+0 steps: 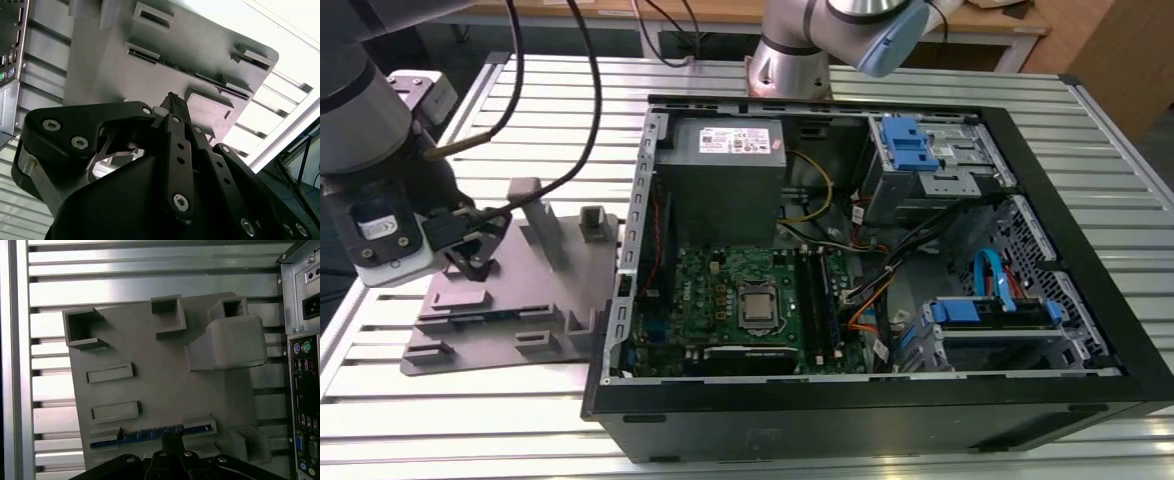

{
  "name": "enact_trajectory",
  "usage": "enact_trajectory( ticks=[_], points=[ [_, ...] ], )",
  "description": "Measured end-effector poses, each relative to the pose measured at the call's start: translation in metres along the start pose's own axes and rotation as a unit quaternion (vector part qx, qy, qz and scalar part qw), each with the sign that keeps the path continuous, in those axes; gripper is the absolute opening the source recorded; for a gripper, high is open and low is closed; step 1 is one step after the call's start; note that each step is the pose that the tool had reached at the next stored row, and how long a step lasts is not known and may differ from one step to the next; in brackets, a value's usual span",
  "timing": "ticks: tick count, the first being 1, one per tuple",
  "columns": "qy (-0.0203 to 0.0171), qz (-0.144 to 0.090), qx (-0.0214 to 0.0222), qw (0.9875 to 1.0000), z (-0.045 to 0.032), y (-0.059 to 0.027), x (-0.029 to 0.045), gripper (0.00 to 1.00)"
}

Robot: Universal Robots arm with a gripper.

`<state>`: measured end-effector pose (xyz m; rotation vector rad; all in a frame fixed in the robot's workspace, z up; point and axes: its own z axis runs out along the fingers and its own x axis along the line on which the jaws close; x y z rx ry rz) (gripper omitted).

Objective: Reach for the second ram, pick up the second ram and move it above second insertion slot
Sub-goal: 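Reach for the second ram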

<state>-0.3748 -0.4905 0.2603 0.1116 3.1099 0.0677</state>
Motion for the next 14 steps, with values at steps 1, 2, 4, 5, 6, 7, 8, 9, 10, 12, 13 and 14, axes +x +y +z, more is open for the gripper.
enact_trajectory(
  ticks=[1,2,4,5,6,7,8,9,10,12,13,14],
  points=[
    [0.0,0.0,0.0001,1.0,0.0014,-0.0001,0.0001,0.07],
    [0.0,0.0,0.0,1.0,0.003,-0.0001,0.0002,0.07],
    [0.0,0.0,0.0,1.0,0.0062,-0.0003,0.0003,0.07],
    [0.0,0.0,0.0,1.0,0.0079,-0.0004,0.0005,0.07],
    [0.0,0.0,0.0,1.0,0.0096,-0.0005,0.0007,0.07],
    [0.0,0.0,0.0,1.0,0.0114,-0.0007,0.0011,0.07],
    [-0.0001,0.0,0.0,1.0,0.0132,-0.0009,0.0016,0.07],
    [0.0,0.0,0.0001,1.0,0.0149,-0.0014,0.0022,0.07],
    [0.0001,0.0,0.0001,1.0,0.0165,-0.0019,0.0027,0.07],
    [0.0,0.0,0.0,1.0,0.0203,-0.0032,0.0039,0.07],
    [0.0001,0.0,0.0001,1.0,0.022,-0.0039,0.0047,0.07],
    [0.0,0.0,0.0001,1.0,0.0238,-0.0046,0.0054,0.07]
  ],
)
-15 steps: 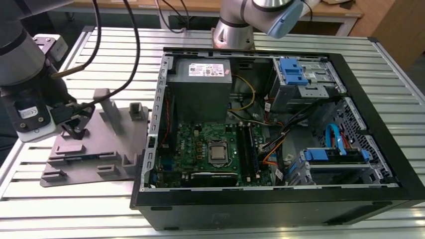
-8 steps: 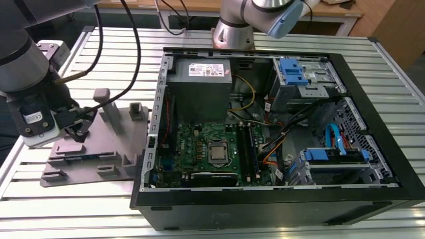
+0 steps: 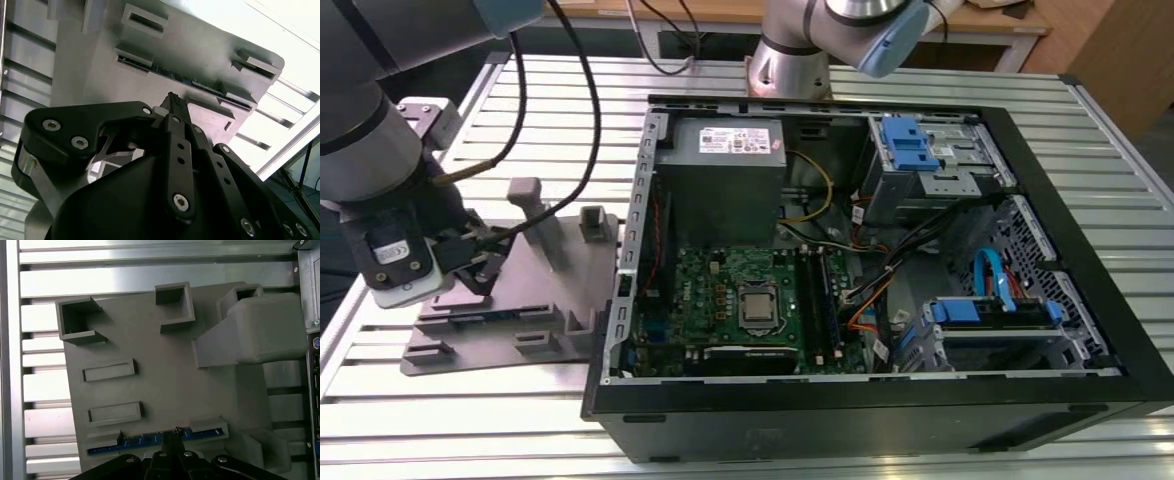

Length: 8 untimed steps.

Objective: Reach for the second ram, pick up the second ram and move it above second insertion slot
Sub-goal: 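Reach for the second ram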

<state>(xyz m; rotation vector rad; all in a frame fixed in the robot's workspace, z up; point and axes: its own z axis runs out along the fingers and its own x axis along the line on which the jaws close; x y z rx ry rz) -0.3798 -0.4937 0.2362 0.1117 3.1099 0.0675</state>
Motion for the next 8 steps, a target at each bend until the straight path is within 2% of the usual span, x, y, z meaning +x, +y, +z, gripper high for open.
enact_trajectory(
  ticks=[8],
  points=[
    [-0.0001,0.0,-0.0001,1.0,0.0122,-0.0063,0.0041,0.07]
  ],
)
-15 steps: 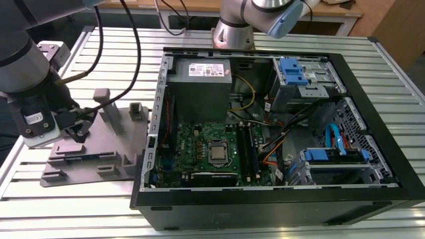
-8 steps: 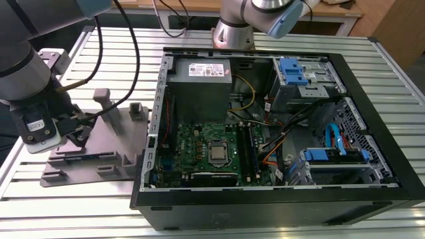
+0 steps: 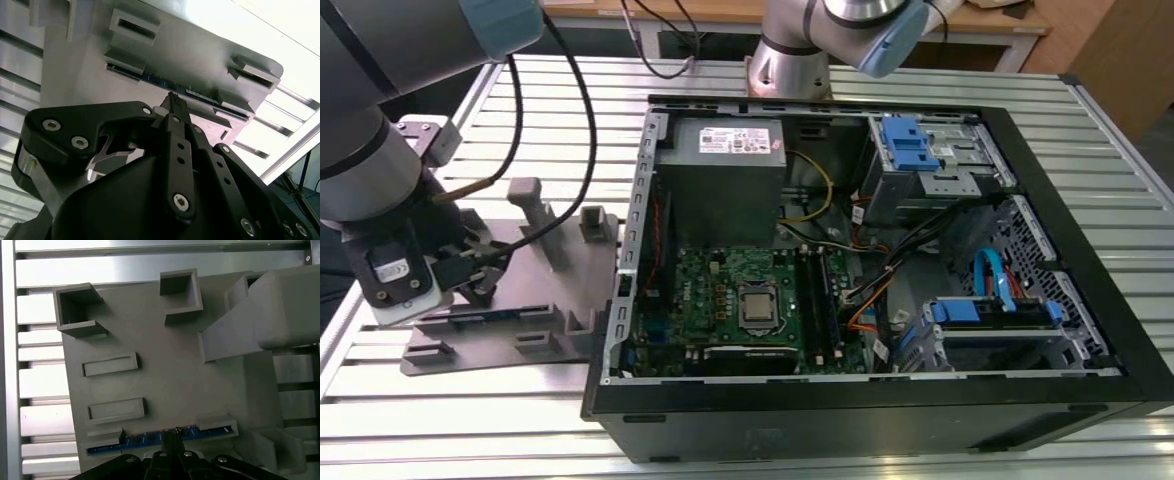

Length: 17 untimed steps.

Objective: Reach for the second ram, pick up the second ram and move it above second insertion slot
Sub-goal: 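Reach for the second ram, then pick up the second ram and move it above second insertion slot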

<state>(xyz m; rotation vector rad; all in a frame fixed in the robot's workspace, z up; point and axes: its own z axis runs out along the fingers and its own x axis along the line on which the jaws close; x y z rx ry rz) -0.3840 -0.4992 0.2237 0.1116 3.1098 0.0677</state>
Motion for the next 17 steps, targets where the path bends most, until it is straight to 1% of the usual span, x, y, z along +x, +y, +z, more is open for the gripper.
enact_trajectory(
  ticks=[17],
  points=[
    [0.0002,-0.002,0.0,1.0,0.0005,0.0,0.0001,0.07]
  ],
)
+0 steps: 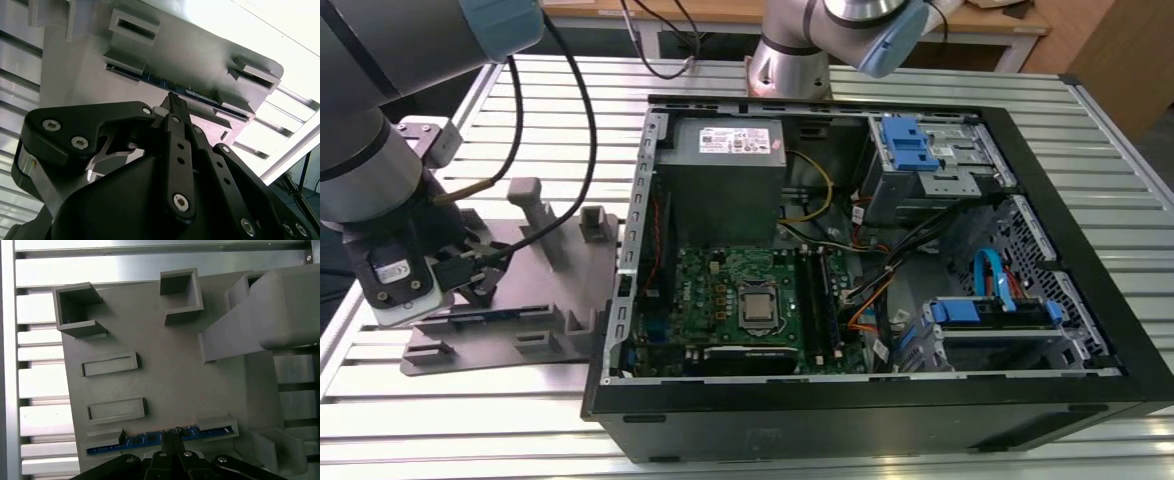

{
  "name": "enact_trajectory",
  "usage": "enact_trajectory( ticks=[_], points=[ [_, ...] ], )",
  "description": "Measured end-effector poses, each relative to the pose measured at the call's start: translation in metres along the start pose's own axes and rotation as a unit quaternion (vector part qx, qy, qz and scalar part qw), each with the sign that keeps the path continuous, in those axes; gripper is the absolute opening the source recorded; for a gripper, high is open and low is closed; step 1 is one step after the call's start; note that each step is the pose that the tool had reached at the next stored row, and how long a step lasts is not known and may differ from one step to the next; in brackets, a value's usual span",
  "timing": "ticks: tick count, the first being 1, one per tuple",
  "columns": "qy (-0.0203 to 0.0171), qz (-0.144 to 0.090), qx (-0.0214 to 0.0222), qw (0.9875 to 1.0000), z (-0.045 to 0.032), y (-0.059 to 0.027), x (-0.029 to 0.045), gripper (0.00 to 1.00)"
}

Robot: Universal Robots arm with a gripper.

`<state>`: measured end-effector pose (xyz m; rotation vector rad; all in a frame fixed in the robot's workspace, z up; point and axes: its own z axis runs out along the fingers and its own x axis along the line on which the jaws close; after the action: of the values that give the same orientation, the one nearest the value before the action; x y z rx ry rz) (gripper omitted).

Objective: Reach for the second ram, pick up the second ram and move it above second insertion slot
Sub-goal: 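Pick up the second ram and move it above second insertion slot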

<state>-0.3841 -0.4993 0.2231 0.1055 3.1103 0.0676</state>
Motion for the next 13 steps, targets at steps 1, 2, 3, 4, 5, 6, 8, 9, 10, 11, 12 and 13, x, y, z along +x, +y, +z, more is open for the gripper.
enact_trajectory(
  ticks=[1,2,3,4,5,6,8,9,10,11,12,13],
  points=[
    [0.0002,-0.005,-0.0001,1.0,0.0,0.0,0.0,0.07],
    [0.0005,-0.012,-0.0003,0.9999,0.0,0.0,0.0,0.07],
    [0.0009,-0.021,-0.0006,0.9998,0.0001,0.0,0.0,0.07],
    [0.0013,-0.03,-0.0008,0.9995,0.0001,0.0,0.0,0.07],
    [0.0017,-0.04,-0.0011,0.9992,0.0001,0.0,0.0,0.07],
    [0.0021,-0.049,-0.0013,0.9988,0.0001,0.0,0.0,0.07],
    [0.0029,-0.067,-0.0018,0.9978,0.0002,0.0,0.0,0.07],
    [0.0033,-0.075,-0.0021,0.9972,0.0002,0.0,0.0,0.07],
    [0.0037,-0.083,-0.0023,0.9966,0.0002,0.0,0.0,0.07],
    [0.004,-0.09,-0.0025,0.9959,0.0002,0.0,0.0,0.07],
    [0.0043,-0.098,-0.0027,0.9952,0.0002,0.0,0.0,0.07],
    [0.0046,-0.105,-0.0029,0.9945,0.0002,0.0,0.0,0.07]
  ],
)
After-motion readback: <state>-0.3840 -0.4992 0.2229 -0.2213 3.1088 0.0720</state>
